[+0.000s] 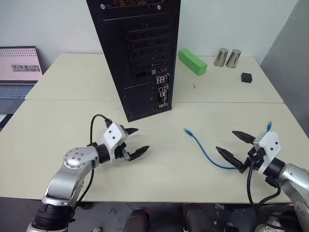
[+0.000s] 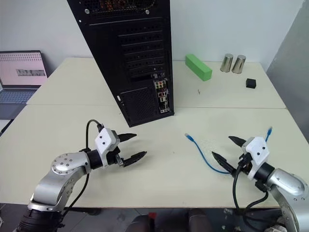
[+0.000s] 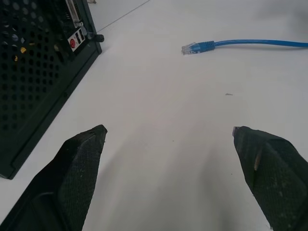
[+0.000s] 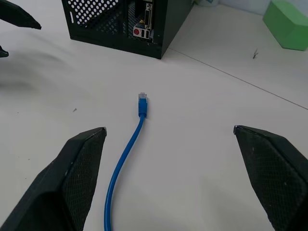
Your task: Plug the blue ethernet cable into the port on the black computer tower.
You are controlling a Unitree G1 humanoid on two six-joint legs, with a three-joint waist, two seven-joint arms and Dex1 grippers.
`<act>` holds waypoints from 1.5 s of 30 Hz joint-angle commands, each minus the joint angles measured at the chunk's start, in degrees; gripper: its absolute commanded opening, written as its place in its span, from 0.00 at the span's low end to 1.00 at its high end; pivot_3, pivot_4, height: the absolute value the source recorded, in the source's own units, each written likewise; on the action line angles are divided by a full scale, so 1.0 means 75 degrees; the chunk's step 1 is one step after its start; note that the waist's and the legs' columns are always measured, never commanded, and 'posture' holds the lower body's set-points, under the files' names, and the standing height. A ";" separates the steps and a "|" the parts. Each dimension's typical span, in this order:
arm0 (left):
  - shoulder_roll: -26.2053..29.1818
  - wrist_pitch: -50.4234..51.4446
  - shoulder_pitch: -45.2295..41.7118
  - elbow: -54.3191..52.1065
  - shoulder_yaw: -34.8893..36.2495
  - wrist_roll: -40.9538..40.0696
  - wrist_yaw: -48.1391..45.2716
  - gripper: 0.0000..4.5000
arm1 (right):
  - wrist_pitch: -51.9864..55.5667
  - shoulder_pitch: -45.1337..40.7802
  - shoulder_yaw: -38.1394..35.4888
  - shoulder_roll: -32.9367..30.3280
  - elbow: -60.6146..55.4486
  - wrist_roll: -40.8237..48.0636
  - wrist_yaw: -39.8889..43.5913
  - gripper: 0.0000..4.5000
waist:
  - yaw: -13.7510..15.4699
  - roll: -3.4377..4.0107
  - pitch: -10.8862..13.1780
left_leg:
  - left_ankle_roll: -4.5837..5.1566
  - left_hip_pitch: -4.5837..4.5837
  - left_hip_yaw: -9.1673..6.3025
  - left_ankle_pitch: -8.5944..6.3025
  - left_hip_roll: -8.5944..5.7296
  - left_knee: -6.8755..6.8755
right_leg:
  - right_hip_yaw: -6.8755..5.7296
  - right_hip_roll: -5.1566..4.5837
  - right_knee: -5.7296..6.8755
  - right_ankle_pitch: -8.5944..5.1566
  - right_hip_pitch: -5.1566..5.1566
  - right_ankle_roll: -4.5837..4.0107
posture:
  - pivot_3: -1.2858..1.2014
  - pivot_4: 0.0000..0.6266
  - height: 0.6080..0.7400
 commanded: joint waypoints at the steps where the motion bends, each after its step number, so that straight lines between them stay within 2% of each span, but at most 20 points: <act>1: 0.0065 -0.0078 -0.0050 -0.0136 -0.0059 -0.0061 -0.0144 1.00 | -0.0129 -0.0012 -0.0189 -0.0056 -0.0169 0.0039 0.0014 1.00 | 0.0000 0.0000 0.0000 | 0.0000 0.0000 0.0000 0.0000 0.0000 0.0000 | 0.0000 0.0000 0.0000 0.0000 0.0000 0.0000 | 0.52 0.24 1.00; 12: -0.0048 -0.0253 0.0050 -0.0257 -0.0298 0.0215 0.0021 1.00 | 0.0006 -0.0097 -0.0157 -0.0340 -0.0071 -0.0060 0.0085 1.00 | 0.0000 0.0000 0.0000 | 0.0000 0.0001 0.0000 0.0000 0.0000 0.0001 | 0.0001 0.0000 0.0001 0.0000 0.0000 0.0000 | 0.52 0.24 1.00; 17: -0.0036 -0.0614 0.0025 -0.0200 -0.0513 0.0413 -0.0074 1.00 | 0.0520 -0.0327 0.0228 -0.0398 -0.0261 -0.0123 -0.0181 1.00 | 0.0001 0.0000 0.0000 | 0.0000 0.0001 -0.0001 0.0000 0.0000 0.0001 | 0.0001 0.0000 0.0001 0.0001 0.0000 -0.0001 | 0.52 0.24 1.00; 21: 0.0307 0.0315 -0.0052 -0.0496 -0.0531 -0.0823 -0.1267 1.00 | 0.1192 -0.0882 0.1087 -0.0049 -0.0441 -0.0437 -0.0852 1.00 | -0.0026 0.0000 0.0000 | 0.0000 0.0001 0.0000 0.0000 0.0002 0.0000 | 0.0001 0.0002 0.0002 0.0000 0.0000 0.0000 | 0.52 0.24 1.00; 28: 0.0284 -0.0168 -0.0507 -0.0040 -0.0791 -0.0343 -0.1368 1.00 | 0.1406 -0.1891 0.2516 0.0819 0.0365 -0.1373 -0.1599 1.00 | -0.0008 -0.0002 -0.0002 | 0.0000 -0.0001 0.0000 0.0000 -0.0001 0.0004 | 0.0000 0.0001 0.0000 -0.0001 -0.0002 0.0001 | 0.52 0.24 1.00; 37: 0.0218 -0.0678 -0.0887 0.0401 -0.0964 0.0001 -0.1437 1.00 | 0.0696 -0.2787 0.3169 0.1360 0.2177 -0.2316 -0.1716 1.00 | -0.0008 -0.0002 -0.0002 | 0.0000 -0.0003 0.0000 0.0000 -0.0001 0.0002 | -0.0002 0.0000 0.0002 0.0002 -0.0008 -0.0003 | 0.52 0.24 1.00; 40: 0.0186 -0.0786 -0.0916 0.0470 -0.1022 0.0093 -0.1418 1.00 | 0.0520 -0.2937 0.3233 0.1499 0.2556 -0.2526 -0.1745 0.90 | -0.0009 -0.0002 -0.0002 | 0.0000 -0.0003 -0.0001 0.0000 0.0000 0.0000 | -0.0003 0.0001 0.0003 0.0002 -0.0010 -0.0004 | 0.52 0.24 1.00; 45: 0.0138 -0.0945 -0.0947 0.0593 -0.1078 0.0223 -0.1401 1.00 | 0.0437 -0.3147 0.3282 0.1732 0.2922 -0.2731 -0.1836 0.60 | -0.0011 -0.0002 -0.0002 | 0.0000 -0.0002 -0.0001 0.0000 0.0001 0.0002 | -0.0003 0.0001 0.0006 0.0003 -0.0008 -0.0004 | 0.52 0.24 1.00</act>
